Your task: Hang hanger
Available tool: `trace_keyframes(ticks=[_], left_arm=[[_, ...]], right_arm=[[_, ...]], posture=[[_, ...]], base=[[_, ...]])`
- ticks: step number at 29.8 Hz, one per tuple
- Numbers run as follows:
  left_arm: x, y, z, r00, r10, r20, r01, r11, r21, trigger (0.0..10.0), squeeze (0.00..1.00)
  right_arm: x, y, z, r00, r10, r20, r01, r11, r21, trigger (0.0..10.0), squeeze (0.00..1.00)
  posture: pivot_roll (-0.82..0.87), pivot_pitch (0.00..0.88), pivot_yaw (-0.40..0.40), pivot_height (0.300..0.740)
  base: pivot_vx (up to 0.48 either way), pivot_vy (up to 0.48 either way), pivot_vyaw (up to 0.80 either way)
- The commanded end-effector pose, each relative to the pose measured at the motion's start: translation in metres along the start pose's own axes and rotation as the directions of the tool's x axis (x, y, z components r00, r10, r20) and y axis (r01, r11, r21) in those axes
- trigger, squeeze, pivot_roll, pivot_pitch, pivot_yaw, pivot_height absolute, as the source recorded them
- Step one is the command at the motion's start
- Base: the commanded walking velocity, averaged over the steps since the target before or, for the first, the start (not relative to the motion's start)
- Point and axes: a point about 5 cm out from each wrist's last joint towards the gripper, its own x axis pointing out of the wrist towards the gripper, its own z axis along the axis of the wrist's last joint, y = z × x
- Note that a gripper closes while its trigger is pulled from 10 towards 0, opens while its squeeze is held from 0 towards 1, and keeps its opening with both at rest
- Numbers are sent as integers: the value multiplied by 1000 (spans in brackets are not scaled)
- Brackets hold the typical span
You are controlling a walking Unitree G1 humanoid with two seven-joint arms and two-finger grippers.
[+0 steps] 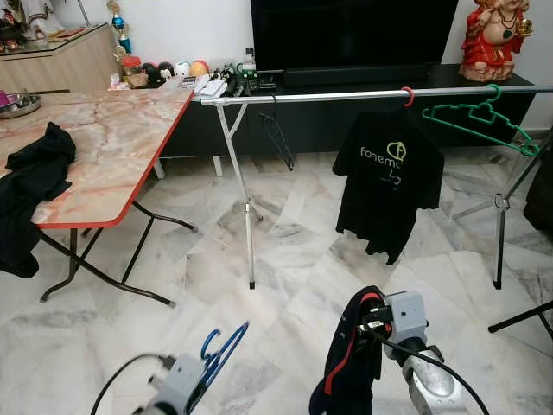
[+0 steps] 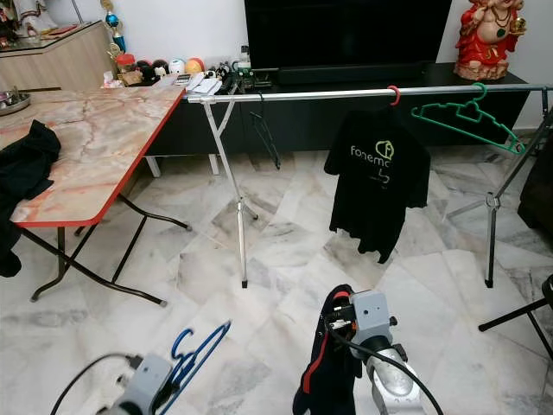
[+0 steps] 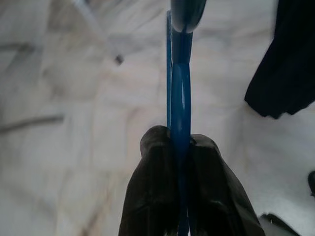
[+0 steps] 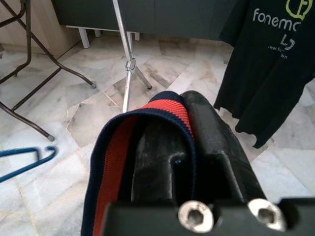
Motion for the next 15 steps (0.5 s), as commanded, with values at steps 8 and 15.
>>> trace_keyframes(ticks=[8, 15], left_arm=[[7, -13, 23, 923, -369, -105, 383, 875, 296, 10000, 0], [7, -17, 38, 844, -503, -186, 535, 759, 372, 10000, 0]], right_arm=[[16, -4, 22, 999, 15, 44, -14, 999, -29, 10000, 0], [16, -2, 18, 1000, 25, 15, -25, 999, -40, 10000, 0]], posture=[[35, 44, 38, 740], [32, 50, 32, 740]], base=[[0, 0, 0], [0, 0, 0]])
